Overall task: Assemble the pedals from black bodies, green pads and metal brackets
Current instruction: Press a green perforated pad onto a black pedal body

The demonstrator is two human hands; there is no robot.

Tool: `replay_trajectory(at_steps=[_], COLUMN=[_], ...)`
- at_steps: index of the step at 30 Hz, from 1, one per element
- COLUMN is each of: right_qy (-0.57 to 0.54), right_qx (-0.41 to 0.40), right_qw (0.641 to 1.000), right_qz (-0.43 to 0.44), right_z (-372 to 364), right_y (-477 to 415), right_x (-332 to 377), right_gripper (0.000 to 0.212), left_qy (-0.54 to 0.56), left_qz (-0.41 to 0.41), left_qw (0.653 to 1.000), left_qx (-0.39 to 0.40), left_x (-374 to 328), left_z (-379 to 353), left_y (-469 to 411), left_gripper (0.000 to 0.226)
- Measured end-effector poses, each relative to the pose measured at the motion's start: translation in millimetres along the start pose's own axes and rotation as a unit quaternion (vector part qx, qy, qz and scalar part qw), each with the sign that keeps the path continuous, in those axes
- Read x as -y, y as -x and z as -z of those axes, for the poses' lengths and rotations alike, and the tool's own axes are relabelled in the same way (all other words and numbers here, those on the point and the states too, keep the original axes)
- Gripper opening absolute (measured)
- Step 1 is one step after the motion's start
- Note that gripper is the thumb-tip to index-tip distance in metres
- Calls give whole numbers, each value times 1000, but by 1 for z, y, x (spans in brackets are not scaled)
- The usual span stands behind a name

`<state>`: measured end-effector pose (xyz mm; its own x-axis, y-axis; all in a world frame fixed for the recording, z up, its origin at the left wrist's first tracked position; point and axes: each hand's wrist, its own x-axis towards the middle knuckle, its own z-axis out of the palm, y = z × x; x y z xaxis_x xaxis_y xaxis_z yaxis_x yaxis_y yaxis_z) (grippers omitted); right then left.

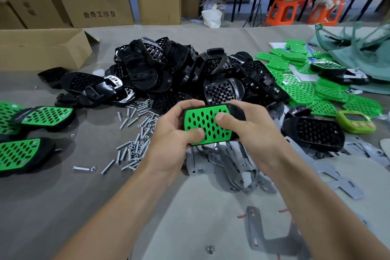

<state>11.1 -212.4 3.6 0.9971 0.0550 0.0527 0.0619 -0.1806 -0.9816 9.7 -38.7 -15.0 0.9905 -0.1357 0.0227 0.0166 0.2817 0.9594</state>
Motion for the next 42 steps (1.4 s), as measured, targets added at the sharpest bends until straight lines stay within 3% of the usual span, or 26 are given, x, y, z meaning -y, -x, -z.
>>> replay_trajectory(at_steps=[3, 5, 6, 8, 10, 14, 19, 25, 28, 31, 34, 42], right_qy=[-39, -58, -62, -69, -72, -89, -96, -13, -19, -59, -78, -91], right_qx=[-9, -4, -2, -2, -8, -19, -5, -23, -5, -2, -23, -45], right_qw=[999, 998, 998, 997, 997, 995, 994, 996, 993, 988, 986, 984], right_qz=[0, 8, 14, 27, 35, 40, 53, 80, 117, 142, 149, 143], right_z=[-3, -5, -7, -13, -20, -26, -24, -29, -28, -25, -22, -21], right_y=[2, 4, 5, 9, 12, 17, 18, 16, 17, 16, 14, 15], right_x=[0, 0, 1, 2, 5, 8, 10, 10, 11, 11, 10, 6], right_gripper=[18, 16, 15, 14, 14, 11, 6, 13, 14, 10, 10, 4], left_qy=[-68, -176, -214, -206, -214, -313, -357, -383, -352, -277, -268, -291], left_qz=[-21, -75, -92, -85, -91, -152, -202, -241, -264, -274, -272, -248], left_qw=[997, 978, 967, 963, 954, 920, 890, 869, 879, 915, 923, 921], left_qx=[-42, -89, -106, -150, -189, -182, -200, -199, -185, -104, -48, -75], left_x=[2, 0, -1, 0, -1, -5, -12, -11, -8, -6, -7, -5], left_z=[-5, -6, -4, -1, 2, 3, 3, 3, 2, 4, 2, -6], left_y=[5, 6, 6, 4, 1, 1, -1, 5, 10, 14, 15, 19], left_gripper=[40, 23, 28, 61, 73, 69, 62, 56, 52, 38, 32, 26])
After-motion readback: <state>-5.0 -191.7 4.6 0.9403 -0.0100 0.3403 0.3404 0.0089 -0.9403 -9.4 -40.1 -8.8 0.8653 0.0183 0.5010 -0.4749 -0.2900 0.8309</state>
